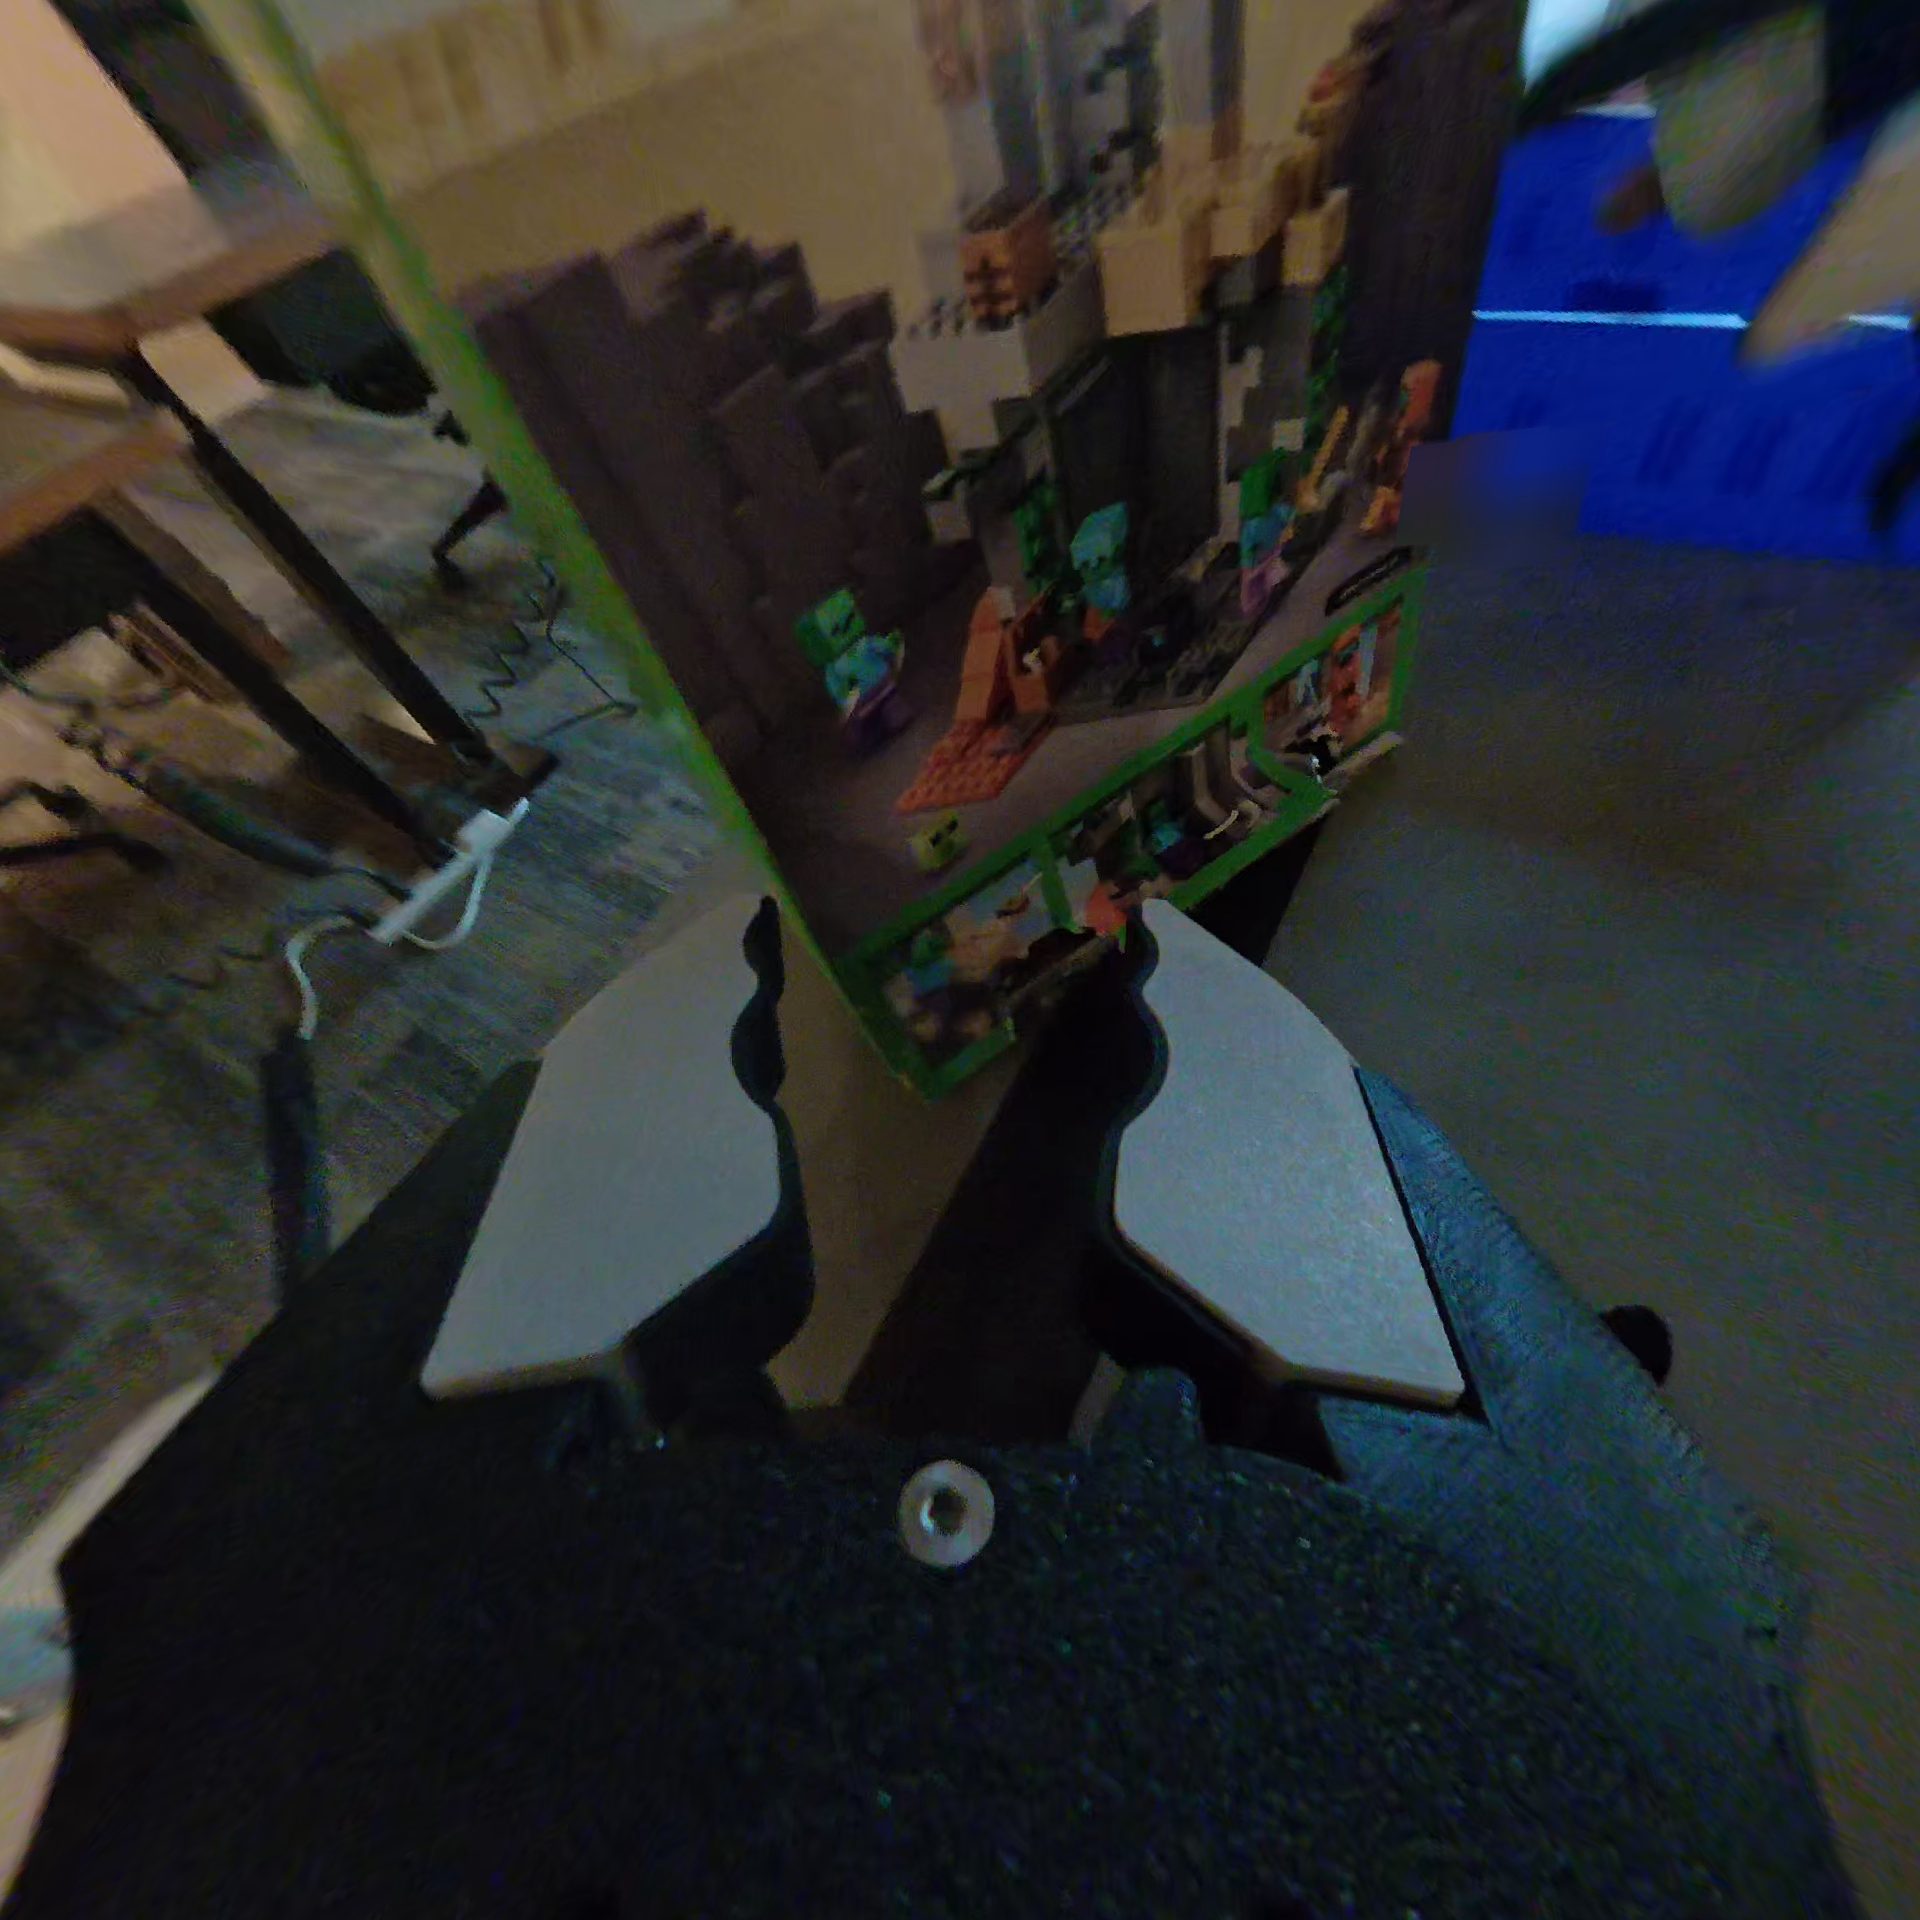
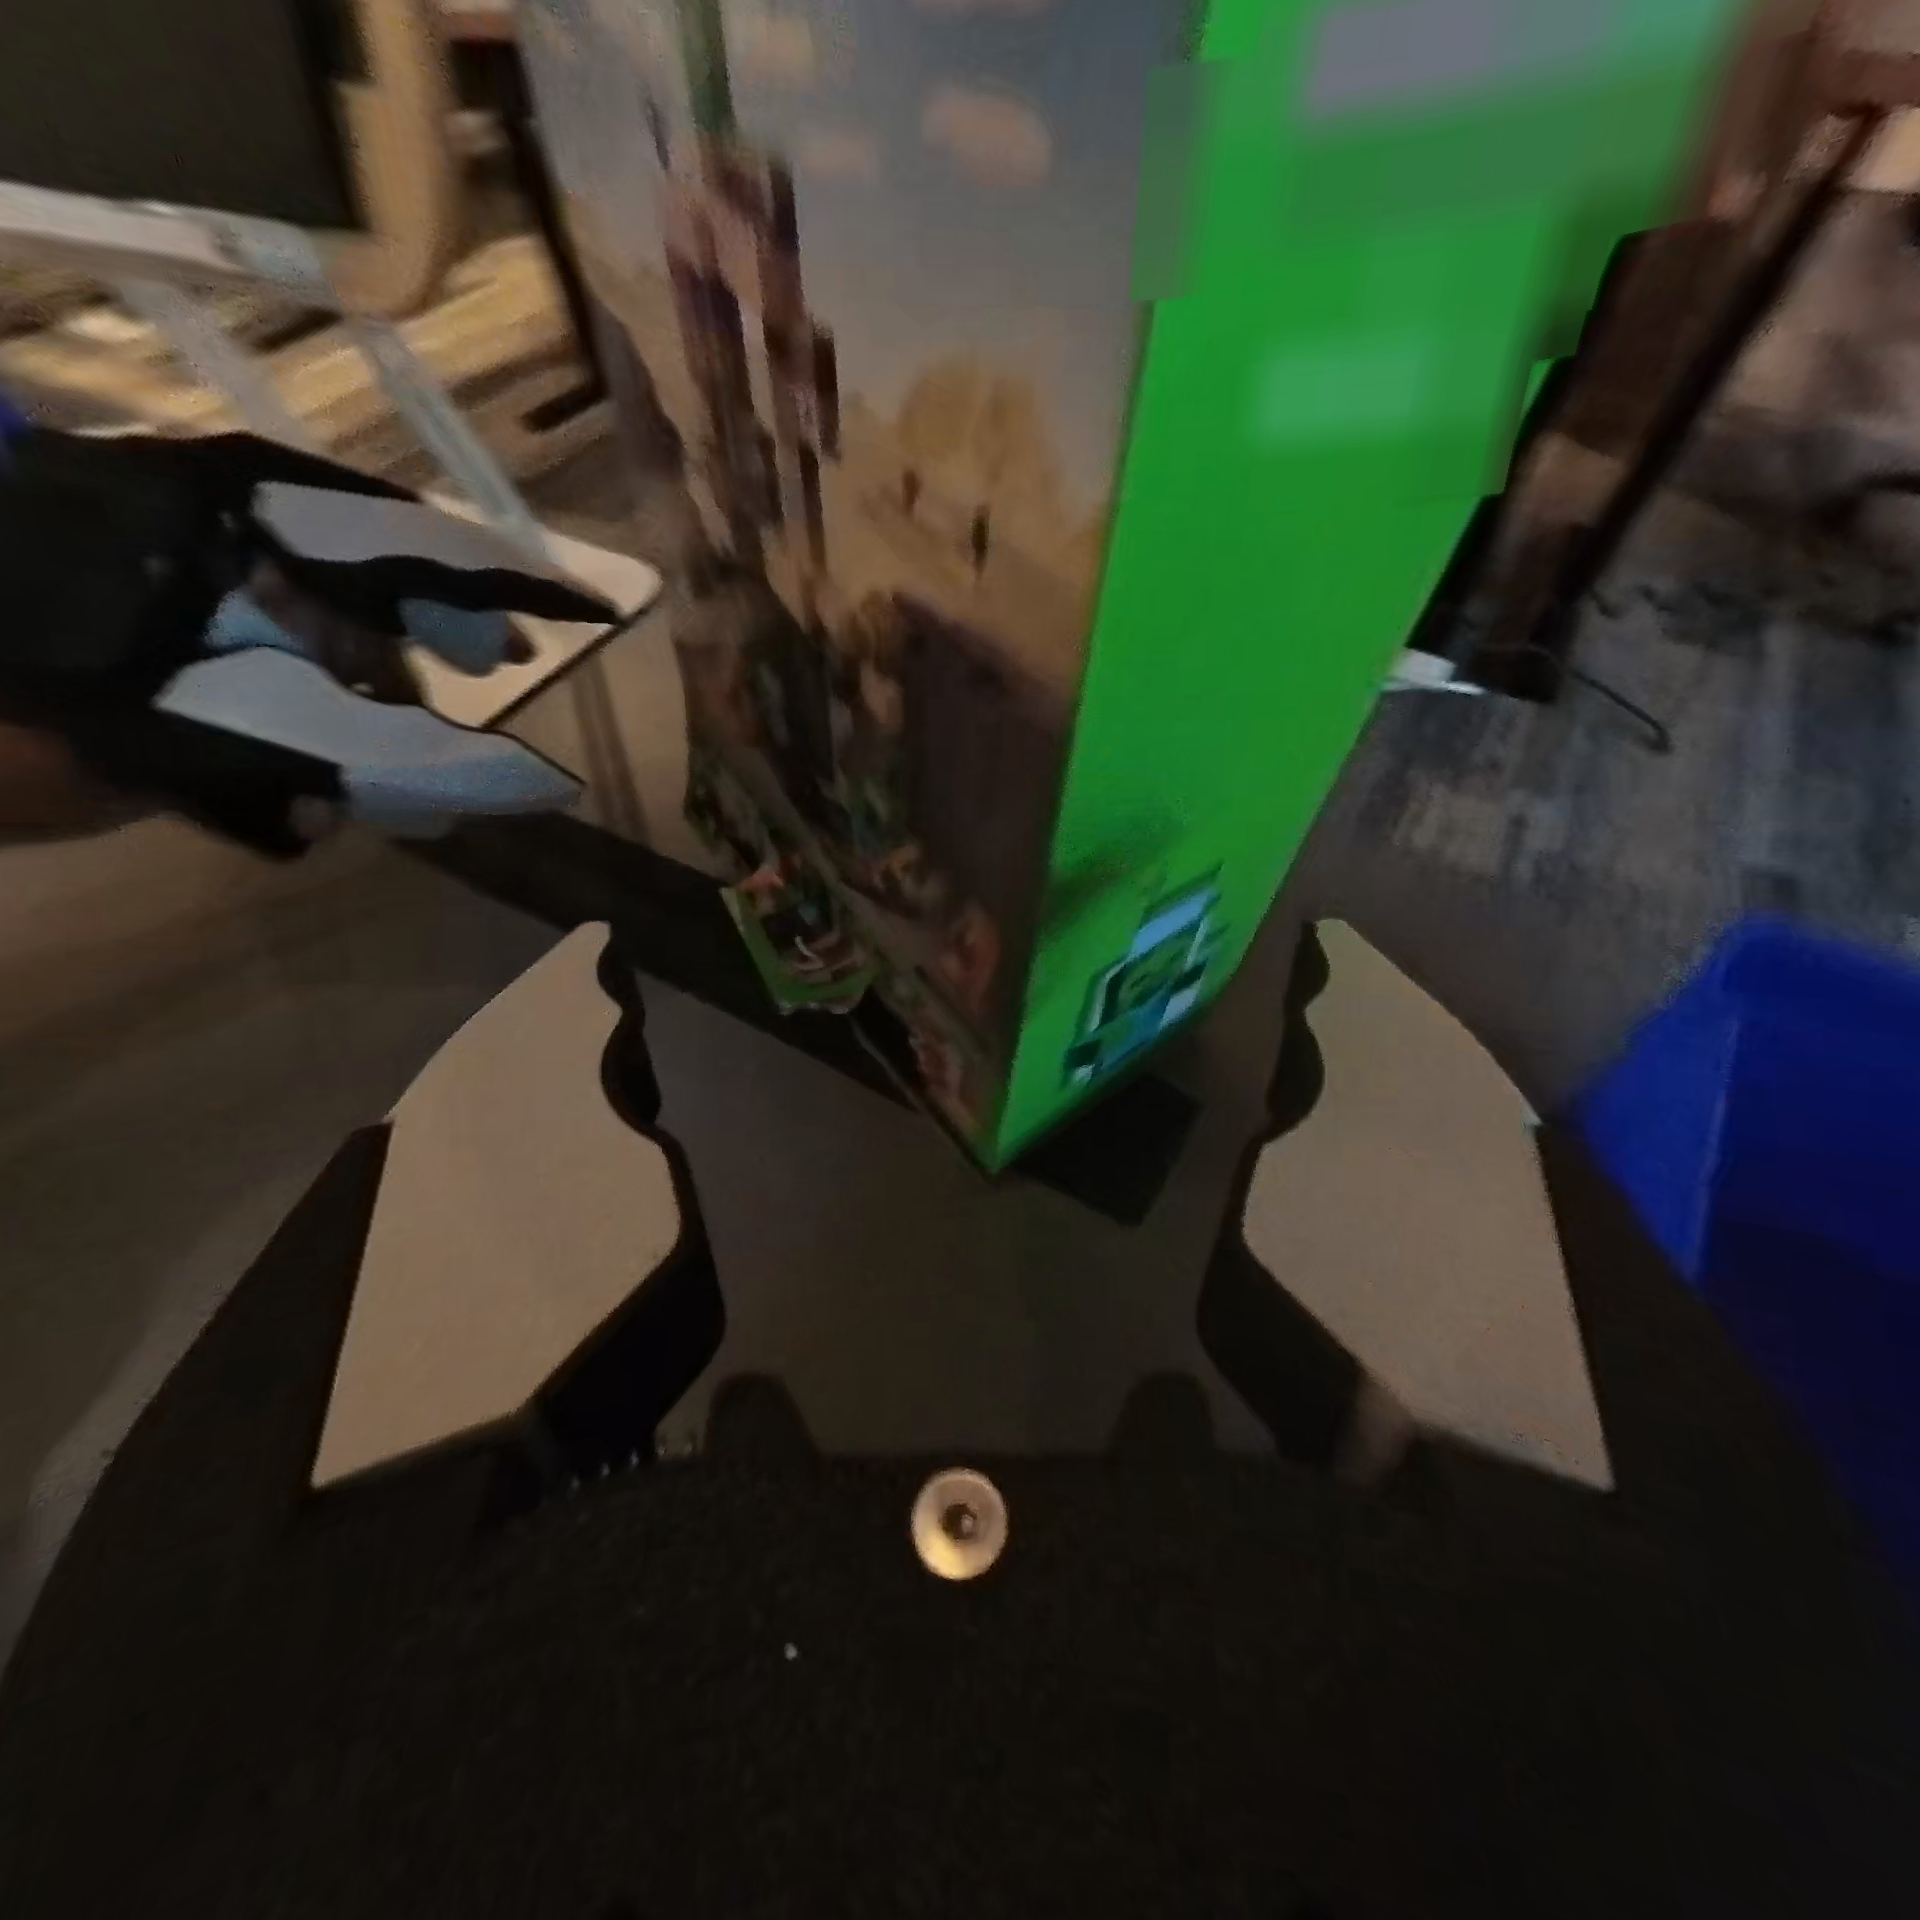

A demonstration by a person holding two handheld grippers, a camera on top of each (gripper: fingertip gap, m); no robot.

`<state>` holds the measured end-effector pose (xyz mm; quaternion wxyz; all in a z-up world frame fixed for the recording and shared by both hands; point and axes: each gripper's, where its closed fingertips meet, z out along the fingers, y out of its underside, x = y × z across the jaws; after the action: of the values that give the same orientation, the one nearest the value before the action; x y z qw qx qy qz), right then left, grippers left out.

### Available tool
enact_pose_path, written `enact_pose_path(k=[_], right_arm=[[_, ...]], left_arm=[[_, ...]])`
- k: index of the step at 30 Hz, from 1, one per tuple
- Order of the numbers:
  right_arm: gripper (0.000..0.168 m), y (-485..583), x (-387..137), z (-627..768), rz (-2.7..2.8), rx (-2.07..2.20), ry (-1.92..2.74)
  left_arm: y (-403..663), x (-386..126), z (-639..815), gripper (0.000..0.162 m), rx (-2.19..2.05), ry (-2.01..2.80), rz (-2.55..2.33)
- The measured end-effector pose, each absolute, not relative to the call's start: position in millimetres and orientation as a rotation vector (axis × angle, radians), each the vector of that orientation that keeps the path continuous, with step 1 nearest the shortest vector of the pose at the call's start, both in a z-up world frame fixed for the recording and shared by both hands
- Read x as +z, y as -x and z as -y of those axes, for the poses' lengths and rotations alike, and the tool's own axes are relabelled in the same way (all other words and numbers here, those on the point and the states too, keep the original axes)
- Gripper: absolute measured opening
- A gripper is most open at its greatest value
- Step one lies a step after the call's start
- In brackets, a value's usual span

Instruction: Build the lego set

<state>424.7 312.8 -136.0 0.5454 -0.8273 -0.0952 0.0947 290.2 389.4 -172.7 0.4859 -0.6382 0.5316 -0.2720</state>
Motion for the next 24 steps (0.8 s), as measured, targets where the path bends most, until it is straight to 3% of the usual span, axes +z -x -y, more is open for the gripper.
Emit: enact_pose_path(k=[5,10,13,16,24], right_arm=[[0.113,-420.1,-168.4,-319.0,0.013,0.096,1.926],[0.112,-420.8,-208.4,-336.9,0.040,0.103,1.996],[0.102,-422.0,-215.4,-350.5,0.161,0.088,2.002],[0.081,-423.8,-217.9,-363.3,0.263,0.089,2.015],[0.076,-420.3,-221.6,-393.2,0.364,0.187,2.023]], left_arm=[[-263.5,-166.2,-381.9,0.057,-0.730,1.592,-1.163],[-171.1,-158.5,-355.8,0.053,-0.701,1.629,-1.024],[-99.3,-157.8,-335.8,0.049,-0.675,1.671,-0.948],[-30.4,-161.5,-313.8,0.047,-0.636,1.694,-0.894],[90.3,-171.8,-276.6,0.045,-0.490,1.729,-0.791]])
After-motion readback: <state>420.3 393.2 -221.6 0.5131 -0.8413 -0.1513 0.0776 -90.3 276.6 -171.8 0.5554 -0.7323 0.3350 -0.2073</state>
